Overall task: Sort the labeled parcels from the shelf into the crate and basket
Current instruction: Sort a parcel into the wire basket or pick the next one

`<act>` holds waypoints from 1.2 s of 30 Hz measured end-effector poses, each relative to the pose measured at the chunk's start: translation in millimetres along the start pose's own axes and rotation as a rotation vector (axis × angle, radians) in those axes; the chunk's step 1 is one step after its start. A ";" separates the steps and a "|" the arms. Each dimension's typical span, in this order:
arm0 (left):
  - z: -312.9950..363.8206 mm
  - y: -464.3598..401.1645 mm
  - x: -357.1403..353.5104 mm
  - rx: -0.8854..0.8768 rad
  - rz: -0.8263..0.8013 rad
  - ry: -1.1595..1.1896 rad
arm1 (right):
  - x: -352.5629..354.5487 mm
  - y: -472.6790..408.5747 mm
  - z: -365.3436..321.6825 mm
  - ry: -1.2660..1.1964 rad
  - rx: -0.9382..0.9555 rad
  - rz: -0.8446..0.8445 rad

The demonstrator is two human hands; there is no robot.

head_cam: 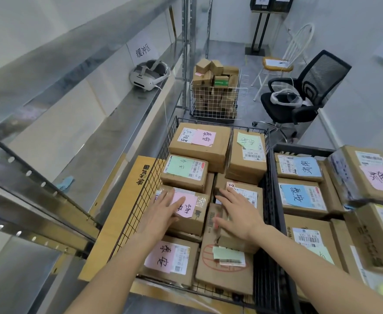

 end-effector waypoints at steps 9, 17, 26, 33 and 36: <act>0.7 8.9 7.4 -0.002 0.041 -0.016 | 0.6 12.0 3.6 0.116 -0.002 -0.115; 5.7 11.7 11.9 0.003 0.046 -0.009 | 0.9 12.5 13.6 0.119 -0.065 -0.185; 6.4 18.9 28.6 0.010 -0.008 -0.013 | 10.8 21.1 8.4 0.129 -0.024 -0.189; -8.7 44.2 103.3 0.094 0.106 0.012 | 68.4 28.6 -24.0 0.176 0.027 -0.083; -14.1 65.2 146.3 0.136 0.138 -0.020 | 101.7 38.7 -55.9 0.176 0.070 -0.021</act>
Point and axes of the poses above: each hand's wrist, its own y-axis away from the middle knuckle, its own x-axis out of the back of the hand, z = x × y, the point moved 4 cm from there along -y, towards the middle knuckle, and after that the axes turned 4 degrees about -y, right-handed, at the moved point
